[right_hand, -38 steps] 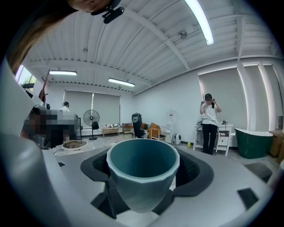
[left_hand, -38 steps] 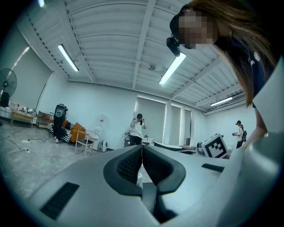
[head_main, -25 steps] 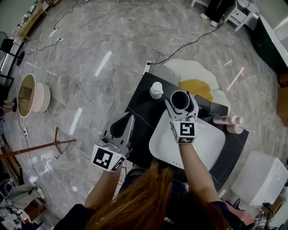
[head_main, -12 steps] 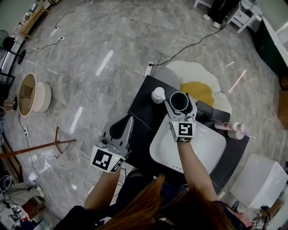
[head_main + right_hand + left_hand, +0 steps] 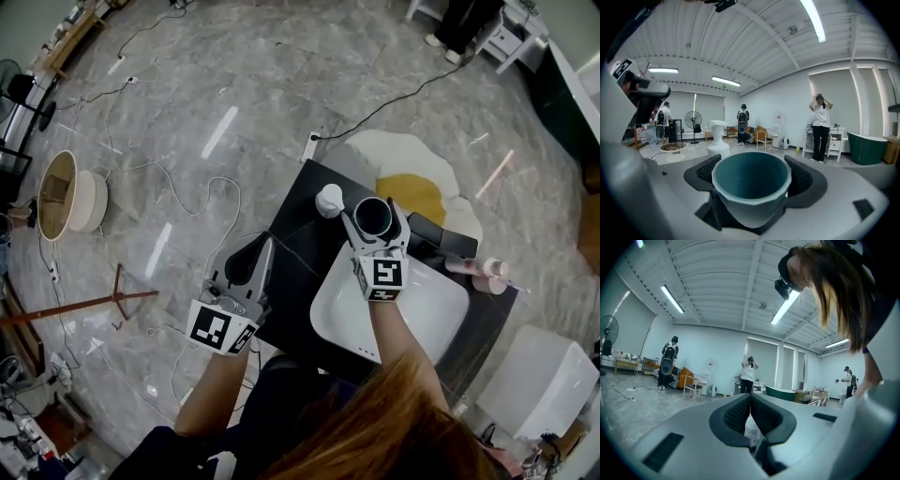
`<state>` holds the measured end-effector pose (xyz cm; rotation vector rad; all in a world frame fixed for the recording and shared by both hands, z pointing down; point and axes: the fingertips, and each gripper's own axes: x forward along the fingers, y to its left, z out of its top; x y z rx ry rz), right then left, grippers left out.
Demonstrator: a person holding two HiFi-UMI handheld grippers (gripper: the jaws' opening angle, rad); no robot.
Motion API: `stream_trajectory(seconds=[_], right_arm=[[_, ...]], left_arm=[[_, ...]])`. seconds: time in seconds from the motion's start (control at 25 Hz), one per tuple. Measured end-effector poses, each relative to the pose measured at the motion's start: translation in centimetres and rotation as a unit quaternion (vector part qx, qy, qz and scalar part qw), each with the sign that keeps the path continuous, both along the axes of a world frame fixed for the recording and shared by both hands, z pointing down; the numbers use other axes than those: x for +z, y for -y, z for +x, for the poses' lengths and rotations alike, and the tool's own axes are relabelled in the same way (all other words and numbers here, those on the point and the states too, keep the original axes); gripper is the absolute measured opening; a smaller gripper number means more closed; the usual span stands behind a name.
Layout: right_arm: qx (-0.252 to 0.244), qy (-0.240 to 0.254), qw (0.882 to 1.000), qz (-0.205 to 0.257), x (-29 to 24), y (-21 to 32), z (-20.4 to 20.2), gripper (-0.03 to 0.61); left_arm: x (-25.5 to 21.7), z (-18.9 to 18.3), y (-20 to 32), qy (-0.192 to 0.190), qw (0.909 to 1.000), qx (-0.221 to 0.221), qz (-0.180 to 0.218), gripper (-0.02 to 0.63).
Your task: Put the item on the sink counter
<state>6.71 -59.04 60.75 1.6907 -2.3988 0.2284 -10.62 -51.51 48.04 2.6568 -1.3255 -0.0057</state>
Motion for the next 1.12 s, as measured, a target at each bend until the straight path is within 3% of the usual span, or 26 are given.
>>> stream_trajectory(seconds=[0.56,0.64,0.68,0.76,0.88,1.12], right_arm=[[-0.010,-0.004,0.998,0.060,-7.6,-2.2,0.3,0.409],[-0.004,0.002,0.997,0.071,-9.3,-3.3,1.0,0.357],[-0.001,0.005,0.997,0.079,-10.2,-3.9,1.4,0.307],[0.005,0.009,0.995,0.100,-12.3,-5.5,2.2,0.142],[0.014,0.026,0.992,0.123,-15.8,-8.3,3.2,0.028],[0.012,0.075,0.985,0.154,-21.5,-13.5,4.1,0.017]], left_arm=[[-2.2,0.6,-1.1,-0.004,0.9997,0.000,0.024,0.020],[-3.1,1.0,-1.6,-0.006,0.9995,0.003,0.032,0.020],[-3.5,1.2,-1.8,-0.007,0.9993,0.003,0.037,0.020],[-4.5,1.6,-2.4,-0.009,0.9989,0.003,0.046,0.020],[-6.4,2.1,-3.6,-0.010,0.9980,0.004,0.062,0.020],[-9.9,3.7,-6.4,-0.014,0.9952,0.008,0.096,0.020]])
